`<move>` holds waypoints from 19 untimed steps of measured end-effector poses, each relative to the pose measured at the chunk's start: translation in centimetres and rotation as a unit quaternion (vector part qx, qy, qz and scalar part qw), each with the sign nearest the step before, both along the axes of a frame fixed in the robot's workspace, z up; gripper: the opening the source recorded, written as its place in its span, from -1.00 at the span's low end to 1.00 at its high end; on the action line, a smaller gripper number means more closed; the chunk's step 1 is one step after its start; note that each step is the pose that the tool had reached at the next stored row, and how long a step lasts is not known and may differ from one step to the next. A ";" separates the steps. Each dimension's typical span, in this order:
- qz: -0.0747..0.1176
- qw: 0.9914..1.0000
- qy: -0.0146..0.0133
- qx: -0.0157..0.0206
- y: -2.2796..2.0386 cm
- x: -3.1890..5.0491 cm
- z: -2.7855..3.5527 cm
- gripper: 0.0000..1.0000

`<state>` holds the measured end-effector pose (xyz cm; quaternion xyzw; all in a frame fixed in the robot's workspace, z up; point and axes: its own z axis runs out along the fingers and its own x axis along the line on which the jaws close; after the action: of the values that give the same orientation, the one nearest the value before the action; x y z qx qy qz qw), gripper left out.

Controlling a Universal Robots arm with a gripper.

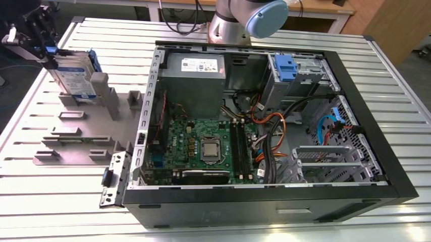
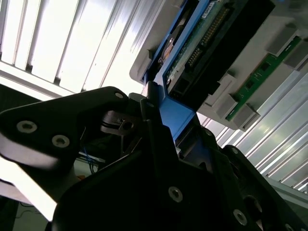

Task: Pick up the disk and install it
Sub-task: 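Pick up the disk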

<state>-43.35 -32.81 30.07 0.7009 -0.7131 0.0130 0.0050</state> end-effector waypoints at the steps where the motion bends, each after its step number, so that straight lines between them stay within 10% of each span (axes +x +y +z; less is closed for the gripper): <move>1: 0.000 1.000 0.000 0.000 0.00 0.00 0.03 -0.27; 19: 0.000 1.000 0.000 -0.002 0.00 -0.01 0.84 -0.27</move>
<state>-43.36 -32.81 30.91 0.7009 -0.7131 0.0142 0.0063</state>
